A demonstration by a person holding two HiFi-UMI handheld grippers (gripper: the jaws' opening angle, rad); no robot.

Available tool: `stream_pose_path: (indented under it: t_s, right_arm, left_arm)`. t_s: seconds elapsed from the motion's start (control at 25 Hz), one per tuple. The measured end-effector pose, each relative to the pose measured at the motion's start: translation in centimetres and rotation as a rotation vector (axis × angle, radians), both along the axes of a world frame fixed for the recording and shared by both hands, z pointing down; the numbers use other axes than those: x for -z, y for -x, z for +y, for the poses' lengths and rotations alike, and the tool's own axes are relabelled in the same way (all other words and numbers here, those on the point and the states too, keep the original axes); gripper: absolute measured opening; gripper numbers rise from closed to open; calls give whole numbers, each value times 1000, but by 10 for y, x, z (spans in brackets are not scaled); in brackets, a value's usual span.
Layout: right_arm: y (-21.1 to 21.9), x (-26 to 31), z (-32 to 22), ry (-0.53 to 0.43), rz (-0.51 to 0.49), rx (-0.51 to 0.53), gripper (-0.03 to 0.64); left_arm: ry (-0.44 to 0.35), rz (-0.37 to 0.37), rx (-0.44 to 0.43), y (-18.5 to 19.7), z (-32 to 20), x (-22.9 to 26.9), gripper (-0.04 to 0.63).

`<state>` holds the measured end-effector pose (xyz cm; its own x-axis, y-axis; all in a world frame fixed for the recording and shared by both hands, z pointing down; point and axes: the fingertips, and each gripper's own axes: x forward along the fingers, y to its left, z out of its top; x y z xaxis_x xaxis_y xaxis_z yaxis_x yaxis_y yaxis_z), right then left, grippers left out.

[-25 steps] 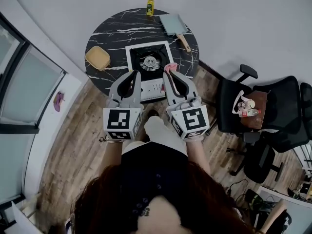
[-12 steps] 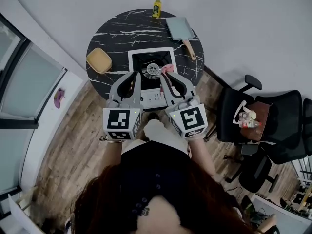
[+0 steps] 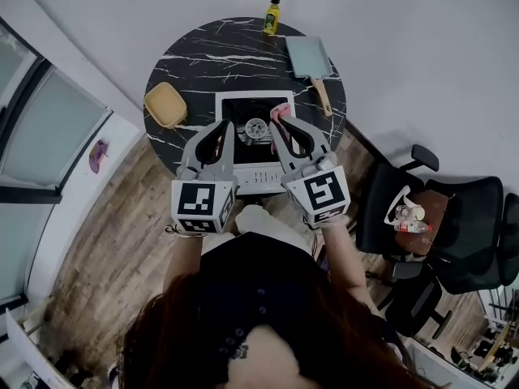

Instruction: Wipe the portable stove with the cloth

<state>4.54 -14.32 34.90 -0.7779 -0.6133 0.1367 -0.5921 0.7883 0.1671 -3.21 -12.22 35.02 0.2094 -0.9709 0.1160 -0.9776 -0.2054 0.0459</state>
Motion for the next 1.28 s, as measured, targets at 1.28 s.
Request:
stream_pose_path:
  t_s: [1.28]
  right_arm:
    - [72, -76, -111, -10, 287, 436, 21]
  left_arm:
    - [99, 29, 133, 34, -61, -41, 12]
